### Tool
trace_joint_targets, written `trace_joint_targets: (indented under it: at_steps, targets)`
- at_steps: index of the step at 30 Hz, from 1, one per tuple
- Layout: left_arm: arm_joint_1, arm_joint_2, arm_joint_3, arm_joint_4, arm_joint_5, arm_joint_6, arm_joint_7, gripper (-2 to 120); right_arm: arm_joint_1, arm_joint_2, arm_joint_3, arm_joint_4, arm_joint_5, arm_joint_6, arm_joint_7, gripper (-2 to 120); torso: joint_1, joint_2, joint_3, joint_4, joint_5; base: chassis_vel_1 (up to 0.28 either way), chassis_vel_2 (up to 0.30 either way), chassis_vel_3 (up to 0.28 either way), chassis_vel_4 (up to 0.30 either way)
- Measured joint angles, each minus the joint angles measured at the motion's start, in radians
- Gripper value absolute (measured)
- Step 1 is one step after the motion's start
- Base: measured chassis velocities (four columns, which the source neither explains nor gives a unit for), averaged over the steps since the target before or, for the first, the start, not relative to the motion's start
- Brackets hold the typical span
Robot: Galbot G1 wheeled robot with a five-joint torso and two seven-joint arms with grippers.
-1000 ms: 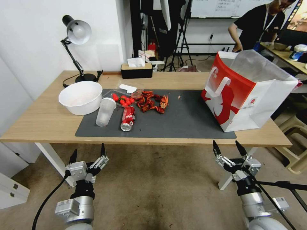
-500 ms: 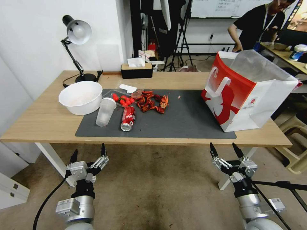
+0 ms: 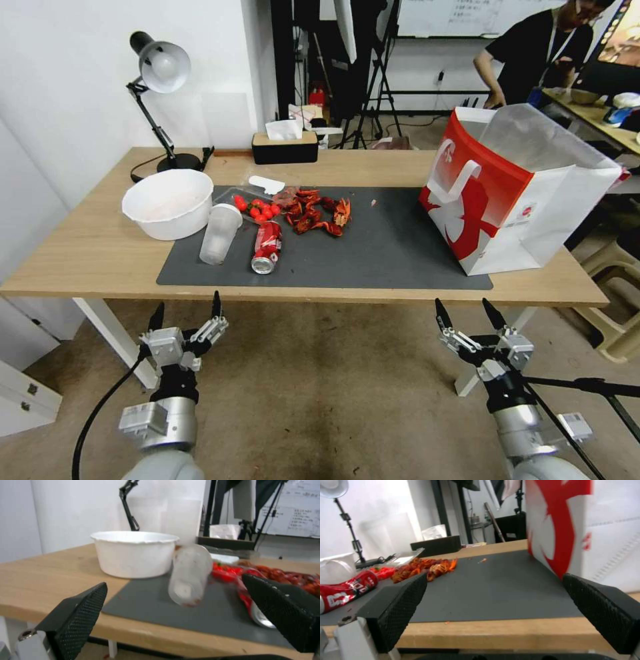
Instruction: Pick up the trash from the table and place it into the takeout bag.
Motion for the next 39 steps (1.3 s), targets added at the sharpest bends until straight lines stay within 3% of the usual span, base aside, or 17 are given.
trace_joint_targets:
  at_steps: [9, 18, 39]
  targets:
    - [-0.140, 0.146, 0.010, 0.055, -0.129, 0.049, 0.001, 100, 0.004, -0.013, 0.000, 0.021, 0.002, -0.034, 0.009, 100, 0.000, 0.000, 0.000, -0.0007, -0.0003, 0.000, 0.000, 0.000, 0.000]
    - [-0.257, 0.286, 0.015, 0.147, -0.181, 0.062, 0.017, 100, -0.028, 0.019, 0.003, 0.045, -0.032, -0.040, 0.009, 100, 0.000, 0.000, 0.000, -0.0004, -0.0001, 0.000, 0.000, 0.000, 0.000]
    - [-0.464, 0.409, 0.105, 0.303, -0.365, 0.208, 0.068, 100, -0.062, 0.070, 0.010, 0.048, -0.076, -0.047, 0.012, 100, 0.000, 0.000, 0.000, -0.0003, 0.0000, 0.000, 0.000, 0.000, 0.000]
